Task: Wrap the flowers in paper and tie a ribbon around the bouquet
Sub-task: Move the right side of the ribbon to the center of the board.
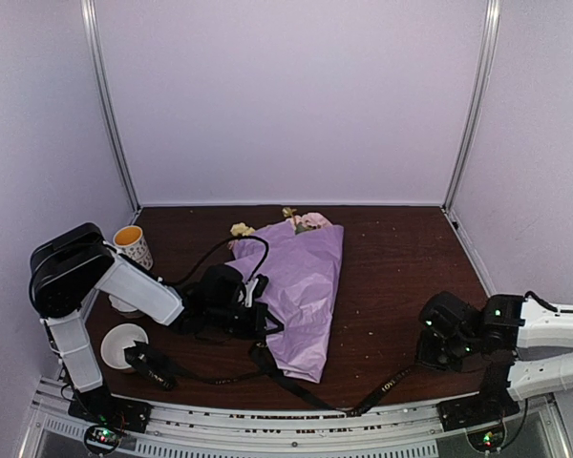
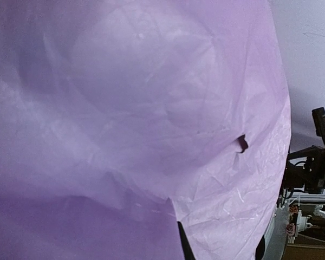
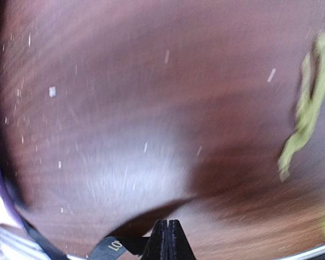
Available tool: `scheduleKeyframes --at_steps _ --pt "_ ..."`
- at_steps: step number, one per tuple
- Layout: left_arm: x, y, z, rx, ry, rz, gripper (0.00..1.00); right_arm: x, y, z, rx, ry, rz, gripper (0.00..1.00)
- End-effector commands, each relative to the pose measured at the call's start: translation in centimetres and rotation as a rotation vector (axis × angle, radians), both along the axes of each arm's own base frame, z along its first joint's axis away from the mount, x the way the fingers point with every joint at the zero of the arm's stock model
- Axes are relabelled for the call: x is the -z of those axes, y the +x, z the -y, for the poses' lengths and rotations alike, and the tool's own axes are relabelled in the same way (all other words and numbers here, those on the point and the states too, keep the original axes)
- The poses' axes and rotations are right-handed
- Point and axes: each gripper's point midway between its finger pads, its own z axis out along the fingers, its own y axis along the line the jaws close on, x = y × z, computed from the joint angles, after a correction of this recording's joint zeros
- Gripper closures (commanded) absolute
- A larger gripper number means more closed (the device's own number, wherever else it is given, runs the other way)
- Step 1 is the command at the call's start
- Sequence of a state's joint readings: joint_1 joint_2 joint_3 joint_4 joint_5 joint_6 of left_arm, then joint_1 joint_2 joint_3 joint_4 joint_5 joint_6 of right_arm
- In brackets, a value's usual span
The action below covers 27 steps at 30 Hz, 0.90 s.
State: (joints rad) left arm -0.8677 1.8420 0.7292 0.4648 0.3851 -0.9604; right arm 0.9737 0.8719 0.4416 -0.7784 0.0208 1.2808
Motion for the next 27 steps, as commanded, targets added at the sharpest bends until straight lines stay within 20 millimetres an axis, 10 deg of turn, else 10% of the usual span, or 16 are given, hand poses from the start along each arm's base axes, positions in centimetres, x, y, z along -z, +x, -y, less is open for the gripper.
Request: scheduleKeyframes --at_steps 1,7,15,23,27 --pt "-1.6 0.3 0.3 0.009 -0.021 0.044 1.0 -3.3 4.5 1.6 -0.043 -0.128 0.125 1.0" --pt "-3.3 0.8 0.6 0.009 -0.035 0.078 1.0 -9.5 15.8 1.3 0.006 -0.173 0.317 1.0" --pt "-8.8 1.5 0.9 0.04 -0.045 0.2 1.0 -13.9 27.2 6.7 0.219 -0.43 0.426 1.0" --pt "-8.9 1.4 1.4 0.071 -0.044 0.2 1.0 -24.3 31.0 12.5 0.377 -0.477 0.566 1.0" --pt "-7.9 1.2 1.7 0.083 -0.038 0.18 1.0 -33.8 30.1 14.1 0.434 -0.477 0.739 1.0"
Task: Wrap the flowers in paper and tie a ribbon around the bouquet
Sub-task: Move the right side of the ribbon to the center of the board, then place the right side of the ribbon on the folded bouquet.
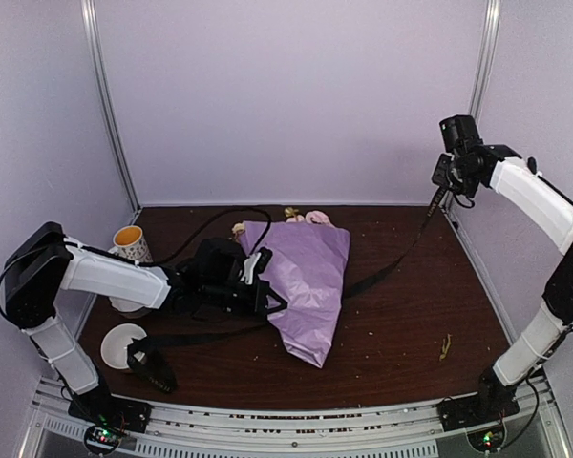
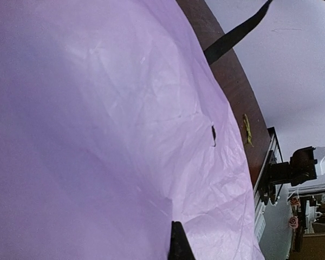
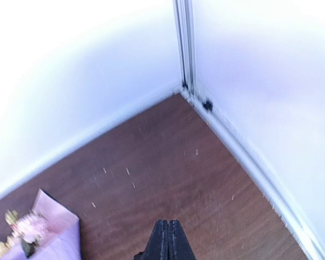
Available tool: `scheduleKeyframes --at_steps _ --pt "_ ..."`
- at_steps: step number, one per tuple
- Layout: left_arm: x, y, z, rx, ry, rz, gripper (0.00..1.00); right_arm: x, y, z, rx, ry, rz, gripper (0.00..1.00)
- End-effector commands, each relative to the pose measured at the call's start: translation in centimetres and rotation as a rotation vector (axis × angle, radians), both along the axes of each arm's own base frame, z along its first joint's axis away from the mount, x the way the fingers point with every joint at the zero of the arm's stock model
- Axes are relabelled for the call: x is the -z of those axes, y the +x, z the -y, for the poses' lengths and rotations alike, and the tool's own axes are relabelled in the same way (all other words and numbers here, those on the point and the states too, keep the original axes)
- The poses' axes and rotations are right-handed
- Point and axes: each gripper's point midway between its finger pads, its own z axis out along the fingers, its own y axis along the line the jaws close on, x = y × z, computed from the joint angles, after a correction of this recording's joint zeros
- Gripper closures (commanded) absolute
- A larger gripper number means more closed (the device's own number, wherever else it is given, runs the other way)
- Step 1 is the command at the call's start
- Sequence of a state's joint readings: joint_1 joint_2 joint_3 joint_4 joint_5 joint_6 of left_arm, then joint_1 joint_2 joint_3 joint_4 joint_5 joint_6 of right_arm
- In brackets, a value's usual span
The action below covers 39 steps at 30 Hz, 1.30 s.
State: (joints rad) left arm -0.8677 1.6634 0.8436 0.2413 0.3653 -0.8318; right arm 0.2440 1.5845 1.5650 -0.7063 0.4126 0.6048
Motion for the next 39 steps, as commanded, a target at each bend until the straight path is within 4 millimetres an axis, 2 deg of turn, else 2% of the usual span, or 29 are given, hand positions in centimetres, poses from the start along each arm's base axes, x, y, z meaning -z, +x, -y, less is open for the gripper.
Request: scheduleKeyframes --at_steps 1,3,4,6,7,9,10,13,15,16,17,18,23,30,33,36,39 --pt "-0.1 0.2 1.0 0.036 -0.019 0.019 1.0 -11.5 -2.6 2.6 0.045 -0.075 0.198 1.0" --pt "0.4 0.2 1.6 0.059 -0.016 0.013 1.0 -15.5 -4.1 2.5 0.036 -0.031 0.292 1.0" --pt "0.9 0.2 1.9 0.069 -0.014 0.003 1.0 -16.6 -4.8 1.9 0.021 0.013 0.333 1.0" --pt "2.2 0.3 2.4 0.075 -0.011 -0.019 1.0 -17.4 -5.9 -1.5 -0.077 0.067 0.396 1.0" --pt "2.8 0.4 2.5 0.07 -0.013 -0.028 1.0 -16.9 -6.5 -4.1 -0.149 0.078 0.4 1.0" --pt "4.1 0.5 2.8 0.068 -0.008 -0.054 1.0 -15.1 -7.5 -9.3 -0.292 0.11 0.384 1.0" --pt "4.5 0.4 3.0 0.077 -0.009 -0.066 1.0 -13.8 -8.2 -12.7 -0.388 0.146 0.368 1.0" --pt "5.4 0.2 3.5 0.101 -0.007 -0.084 1.0 -9.3 -9.2 -20.8 -0.611 0.239 0.287 1.0" --pt "5.7 0.1 3.5 0.106 0.003 -0.087 1.0 -6.4 -9.8 -25.5 -0.735 0.26 0.218 1.0" --pt "5.9 0.0 3.4 0.107 0.007 -0.091 1.0 -4.3 -9.8 -27.8 -0.787 0.264 0.164 1.0" --pt "6.0 0.0 3.3 0.106 0.008 -0.095 1.0 -3.2 -10.1 -29.3 -0.831 0.3 0.137 1.0" --pt "6.1 -0.1 3.2 0.104 0.01 -0.099 1.0 -0.7 -9.8 -30.8 -0.859 0.335 0.079 1.0" --pt "6.7 -0.2 2.6 0.08 0.023 -0.113 1.0 8.0 -9.7 -34.6 -0.907 0.416 -0.143 1.0" --pt "6.9 -0.3 2.3 0.066 0.025 -0.122 1.0 16.1 -10.2 -35.8 -0.865 0.485 -0.285 1.0" --pt "6.3 -0.2 2.2 0.064 0.037 -0.111 0.91 20.2 -10.7 -35.4 -0.829 0.447 -0.396 1.0" --pt "4.9 0.1 1.3 0.051 0.082 -0.06 0.8 22.3 -10.9 -34.8 -0.805 0.418 -0.437 1.0" --pt "2.9 0.6 -0.3 0.025 0.17 0.011 0.66 23.0 -10.9 -34.1 -0.787 0.382 -0.448 1.0"
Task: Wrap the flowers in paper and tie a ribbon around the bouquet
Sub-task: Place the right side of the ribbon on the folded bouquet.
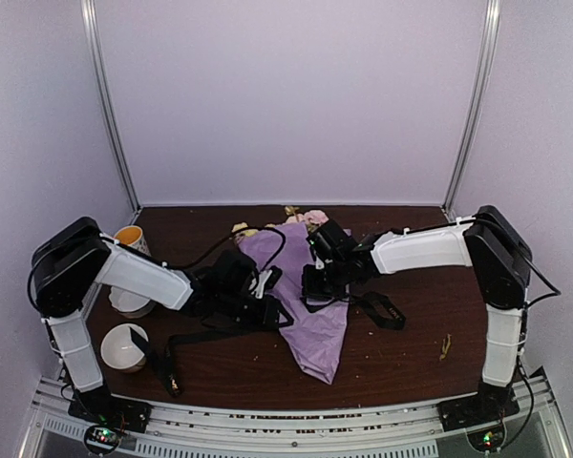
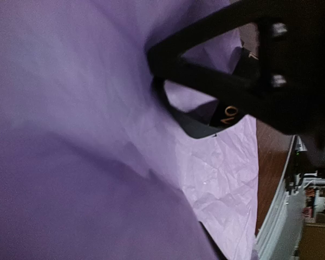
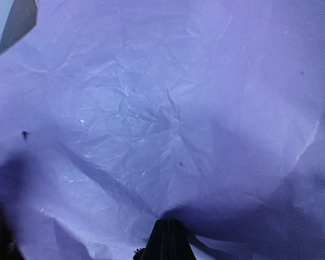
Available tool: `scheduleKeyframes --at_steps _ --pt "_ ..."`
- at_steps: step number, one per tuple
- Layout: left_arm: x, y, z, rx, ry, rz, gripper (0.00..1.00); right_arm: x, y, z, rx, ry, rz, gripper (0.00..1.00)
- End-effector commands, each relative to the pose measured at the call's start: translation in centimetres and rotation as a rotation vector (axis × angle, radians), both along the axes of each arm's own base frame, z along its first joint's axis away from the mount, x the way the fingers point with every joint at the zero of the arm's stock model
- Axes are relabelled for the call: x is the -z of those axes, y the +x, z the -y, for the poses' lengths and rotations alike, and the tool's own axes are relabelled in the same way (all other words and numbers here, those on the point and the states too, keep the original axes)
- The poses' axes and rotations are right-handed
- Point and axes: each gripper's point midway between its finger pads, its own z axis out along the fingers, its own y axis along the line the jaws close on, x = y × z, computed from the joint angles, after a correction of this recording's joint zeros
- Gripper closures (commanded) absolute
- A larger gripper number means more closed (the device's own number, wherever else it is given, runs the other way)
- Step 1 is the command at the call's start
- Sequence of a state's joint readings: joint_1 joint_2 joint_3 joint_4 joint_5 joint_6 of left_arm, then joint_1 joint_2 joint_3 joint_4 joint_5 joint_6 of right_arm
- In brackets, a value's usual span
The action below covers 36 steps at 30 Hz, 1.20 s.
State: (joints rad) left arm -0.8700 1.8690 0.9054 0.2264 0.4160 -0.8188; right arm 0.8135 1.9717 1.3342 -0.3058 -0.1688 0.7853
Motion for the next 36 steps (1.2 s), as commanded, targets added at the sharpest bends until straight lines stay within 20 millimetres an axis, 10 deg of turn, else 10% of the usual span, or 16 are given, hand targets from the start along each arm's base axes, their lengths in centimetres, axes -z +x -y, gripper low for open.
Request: scheduleKeyframes --at_steps 1,11,19,31,36 --pt "-4.4 1.0 -2.1 -0.019 0.104 0.152 0.62 0.6 -0.2 0.8 0.017 -0.036 -0.008 1.0" --pt "-12.8 -0.2 -17.1 -0.385 0.38 0.355 0.44 0.5 -0.7 1.2 -0.004 -0.099 0.027 1.0" --pt "-10.2 -4.5 -27.7 -0.716 0.324 0.13 0.45 -0.5 -1.0 1.7 -0.025 -0.172 0.056 1.0" --pt "-2.6 -3.8 -29.2 -0.846 0.115 -0.219 0.36 -0.3 -1.1 1.8 -0.104 -0.228 0.081 1.0" --pt "-4.4 -3.0 -31.7 -0.944 0.196 -0.146 0.43 -1.1 -1.3 2.1 -0.106 -0.231 0.09 1.0"
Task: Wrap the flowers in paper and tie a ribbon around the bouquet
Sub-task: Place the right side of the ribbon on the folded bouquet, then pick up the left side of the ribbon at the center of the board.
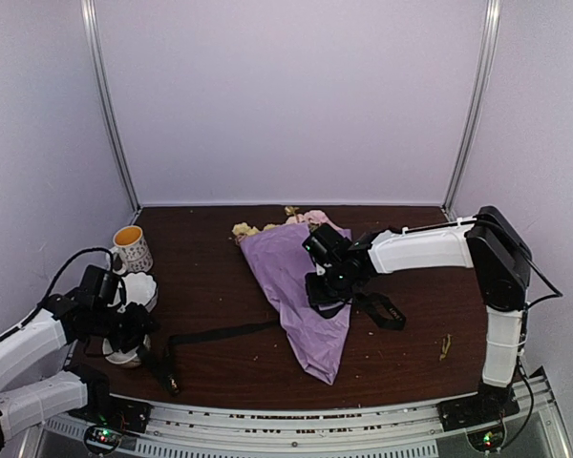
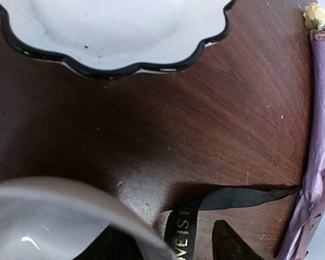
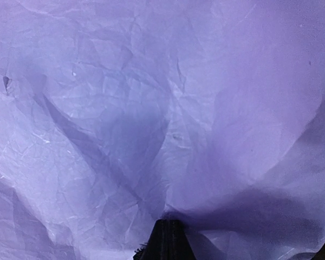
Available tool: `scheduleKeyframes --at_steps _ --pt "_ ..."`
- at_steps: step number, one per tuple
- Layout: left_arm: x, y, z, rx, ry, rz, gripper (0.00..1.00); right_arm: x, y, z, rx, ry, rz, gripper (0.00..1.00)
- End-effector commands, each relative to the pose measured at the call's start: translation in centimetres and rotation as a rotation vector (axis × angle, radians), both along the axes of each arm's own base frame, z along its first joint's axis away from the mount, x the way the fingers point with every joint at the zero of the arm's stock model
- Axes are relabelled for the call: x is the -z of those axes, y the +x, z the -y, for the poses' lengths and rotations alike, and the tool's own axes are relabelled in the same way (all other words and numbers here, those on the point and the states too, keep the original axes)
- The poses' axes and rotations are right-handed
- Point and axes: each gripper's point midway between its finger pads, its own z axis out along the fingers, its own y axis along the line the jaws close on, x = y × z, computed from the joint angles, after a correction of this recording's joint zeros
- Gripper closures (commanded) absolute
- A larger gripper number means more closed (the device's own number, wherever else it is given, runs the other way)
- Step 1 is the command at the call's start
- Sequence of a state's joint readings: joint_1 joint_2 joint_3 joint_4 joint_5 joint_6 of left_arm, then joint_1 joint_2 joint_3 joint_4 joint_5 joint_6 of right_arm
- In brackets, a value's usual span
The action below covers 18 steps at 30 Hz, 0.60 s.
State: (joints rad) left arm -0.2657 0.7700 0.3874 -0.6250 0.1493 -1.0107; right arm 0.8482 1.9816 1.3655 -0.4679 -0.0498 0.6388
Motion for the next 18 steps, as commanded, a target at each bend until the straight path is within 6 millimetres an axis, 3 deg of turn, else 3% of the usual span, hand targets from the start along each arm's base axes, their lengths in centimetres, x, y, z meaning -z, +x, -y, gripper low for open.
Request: scheduleKeyframes --at_steps 1,6,13,18 --pt "-4.0 1.7 -0.9 -0.038 0.025 0.121 0.44 -2.6 0.1 0.0 -0.015 -0.002 0.051 1.0" --pt "-6.4 1.6 -2.3 -0.06 0.099 0.174 0.44 -2.3 -0.2 -0.3 -0.028 0.003 0.044 1.0" --pt "-3.0 -0.2 -1.3 -0.073 0.013 0.058 0.45 -2.5 -0.4 -0.4 -0.035 0.0 0.045 1.0" --pt "-4.3 -0.9 -1.3 -0.041 0.019 0.082 0.45 -2.4 -0.8 -0.2 -0.057 -0.019 0.052 1.0"
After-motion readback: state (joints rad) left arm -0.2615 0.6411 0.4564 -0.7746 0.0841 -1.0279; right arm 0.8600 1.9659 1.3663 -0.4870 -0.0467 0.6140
